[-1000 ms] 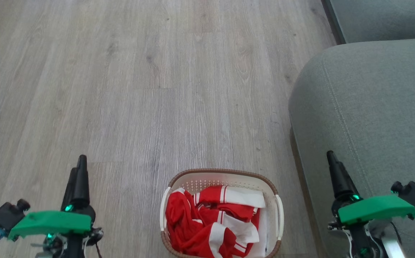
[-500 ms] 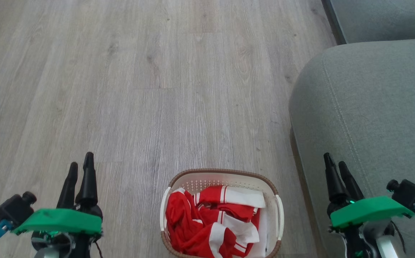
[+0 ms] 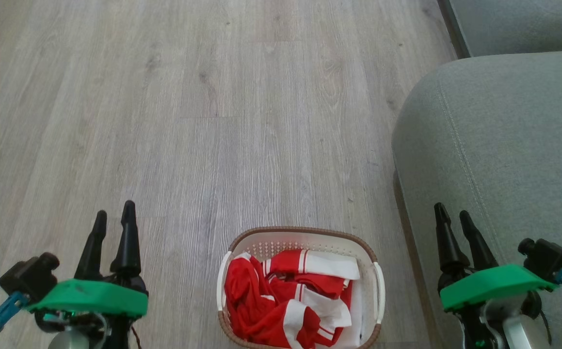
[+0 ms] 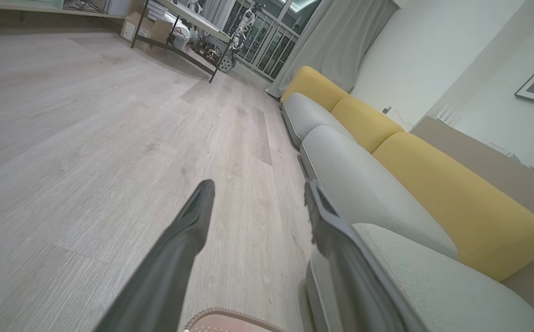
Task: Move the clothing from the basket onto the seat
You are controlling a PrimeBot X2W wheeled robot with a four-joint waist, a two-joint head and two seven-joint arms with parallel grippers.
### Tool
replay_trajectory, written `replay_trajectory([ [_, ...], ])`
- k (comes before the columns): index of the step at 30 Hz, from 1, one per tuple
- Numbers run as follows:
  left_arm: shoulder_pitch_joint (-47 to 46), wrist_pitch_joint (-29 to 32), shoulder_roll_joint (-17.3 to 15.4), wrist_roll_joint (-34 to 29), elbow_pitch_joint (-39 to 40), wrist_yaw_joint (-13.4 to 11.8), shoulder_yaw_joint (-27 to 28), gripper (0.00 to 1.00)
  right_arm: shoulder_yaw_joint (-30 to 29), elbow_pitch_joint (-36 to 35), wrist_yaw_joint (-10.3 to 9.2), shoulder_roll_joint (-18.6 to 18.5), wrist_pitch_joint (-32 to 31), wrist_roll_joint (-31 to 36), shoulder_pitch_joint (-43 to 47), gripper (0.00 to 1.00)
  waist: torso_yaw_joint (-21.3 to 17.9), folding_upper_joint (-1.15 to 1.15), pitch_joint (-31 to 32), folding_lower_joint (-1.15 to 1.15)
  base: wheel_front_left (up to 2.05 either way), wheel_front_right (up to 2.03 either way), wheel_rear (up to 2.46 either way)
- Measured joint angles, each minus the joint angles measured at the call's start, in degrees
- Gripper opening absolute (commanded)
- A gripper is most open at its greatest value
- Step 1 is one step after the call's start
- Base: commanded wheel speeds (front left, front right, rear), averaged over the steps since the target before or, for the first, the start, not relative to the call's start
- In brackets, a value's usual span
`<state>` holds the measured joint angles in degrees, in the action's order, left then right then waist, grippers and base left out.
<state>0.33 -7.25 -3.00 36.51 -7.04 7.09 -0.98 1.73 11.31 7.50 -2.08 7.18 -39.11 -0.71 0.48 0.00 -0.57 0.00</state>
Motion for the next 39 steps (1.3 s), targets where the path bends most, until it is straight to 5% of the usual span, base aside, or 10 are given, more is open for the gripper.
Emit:
replay_trajectory([
  [39,0.0,-6.6,-0.4,-25.6,4.9,0.0,-2.0,1.0,3.1,-4.0,0.0,-0.1,6.7,24.5,-1.2,1.0,-0.6,0.0,-1.1,0.0,0.0,0.0,0.0],
])
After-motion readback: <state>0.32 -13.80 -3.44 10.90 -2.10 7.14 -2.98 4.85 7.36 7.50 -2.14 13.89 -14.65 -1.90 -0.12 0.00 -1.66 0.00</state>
